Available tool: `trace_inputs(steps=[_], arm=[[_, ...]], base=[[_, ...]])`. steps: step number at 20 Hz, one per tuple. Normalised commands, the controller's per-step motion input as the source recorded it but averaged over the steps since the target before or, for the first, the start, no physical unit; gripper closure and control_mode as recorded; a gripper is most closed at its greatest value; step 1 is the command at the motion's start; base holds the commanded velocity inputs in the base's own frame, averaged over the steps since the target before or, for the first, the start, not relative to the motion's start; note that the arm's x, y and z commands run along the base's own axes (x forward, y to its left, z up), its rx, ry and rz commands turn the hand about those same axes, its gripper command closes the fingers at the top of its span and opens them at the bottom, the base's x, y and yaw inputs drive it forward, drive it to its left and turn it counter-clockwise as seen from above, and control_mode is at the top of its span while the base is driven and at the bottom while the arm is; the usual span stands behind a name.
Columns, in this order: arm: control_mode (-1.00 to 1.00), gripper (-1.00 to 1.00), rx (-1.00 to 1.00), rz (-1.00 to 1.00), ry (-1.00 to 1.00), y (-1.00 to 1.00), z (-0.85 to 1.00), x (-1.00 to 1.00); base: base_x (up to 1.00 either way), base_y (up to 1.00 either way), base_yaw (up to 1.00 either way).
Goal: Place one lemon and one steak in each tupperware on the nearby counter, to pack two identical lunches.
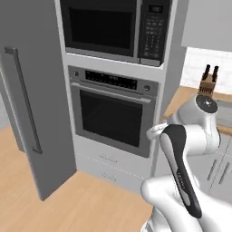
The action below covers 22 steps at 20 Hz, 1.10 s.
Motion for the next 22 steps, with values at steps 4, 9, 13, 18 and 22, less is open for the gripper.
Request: trace_inputs(steps=[4, 9, 13, 18, 22], arm=[[1.0, -1.0, 0.0, 0.0, 0.0, 0.0, 0.0, 0.0], [1.0, -1.0, 0.0, 0.0, 0.0, 0.0, 0.0, 0.0], [1.0, -1.0, 0.0, 0.0, 0.0, 0.0, 0.0, 0.0], [1.0, -1.0, 0.0, 0.0, 0.0, 0.0, 0.0, 0.0], [1.0, -1.0, 0.0, 0.0, 0.0, 0.0, 0.0, 0.0]], base=[[0.97, 1.0, 0.24], [1.0, 1.0, 0.18], [1.0, 1.0, 0.14], [0.16, 0.82, 0.36], [-0.32, 1.0, 0.41]])
